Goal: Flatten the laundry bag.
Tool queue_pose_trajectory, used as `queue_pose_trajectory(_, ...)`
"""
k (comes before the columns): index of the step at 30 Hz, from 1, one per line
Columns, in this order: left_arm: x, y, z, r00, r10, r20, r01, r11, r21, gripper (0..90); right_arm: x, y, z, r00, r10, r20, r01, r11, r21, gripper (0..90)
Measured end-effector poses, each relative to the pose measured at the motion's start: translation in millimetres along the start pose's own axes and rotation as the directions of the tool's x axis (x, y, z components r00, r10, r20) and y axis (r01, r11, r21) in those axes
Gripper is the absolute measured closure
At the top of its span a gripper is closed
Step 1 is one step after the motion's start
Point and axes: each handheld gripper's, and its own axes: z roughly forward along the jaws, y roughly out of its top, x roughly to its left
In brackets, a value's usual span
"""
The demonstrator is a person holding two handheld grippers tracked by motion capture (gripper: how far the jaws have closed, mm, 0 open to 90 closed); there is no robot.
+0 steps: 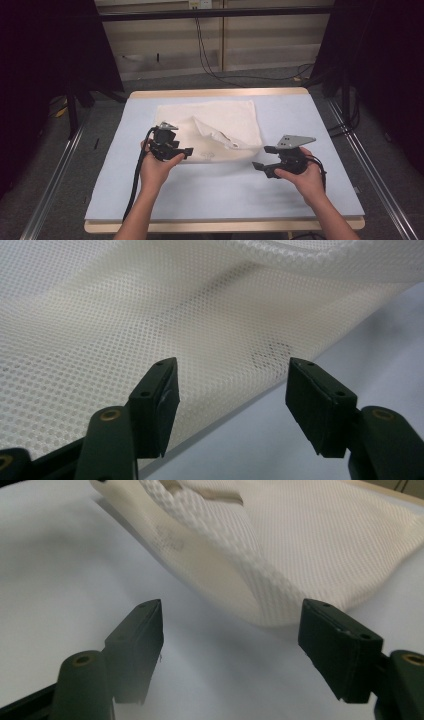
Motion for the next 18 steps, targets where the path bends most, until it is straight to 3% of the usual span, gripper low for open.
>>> queue_pose_trajectory(6, -0.3, -0.7, 3.4, 0.9999, -0.007, 0.009, 0.007, 1.0, 0.007, 36.3, 3.0, 20.3, 10.3, 0.9996, -0.027, -0.005, 0.027, 1.0, -0.011, 26.6)
queue_pose_trajectory(12, 1.2, -1.5, 2.6, 0.9999, -0.01, 0.003, 0.01, 0.9999, 0.006, 36.0, 2.9, 24.7, 23.3, 0.9992, -0.04, 0.0, 0.04, 0.999, -0.001, 28.7)
queue_pose_trajectory(16, 2.6, -2.5, 1.7, 1.0, -0.006, 0.002, 0.006, 1.0, 0.001, 36.2, 5.1, 29.8, 32.3, 0.9976, -0.069, 0.001, 0.069, 0.998, 0.007, 35.3)
queue_pose_trajectory(18, 3.4, -3.2, 1.1, 1.0, -0.008, 0.002, 0.008, 1.0, 0.005, 36.2, 6.0, 31.5, 36.8, 0.9962, -0.086, -0.015, 0.086, 0.996, 0.003, 43.8)
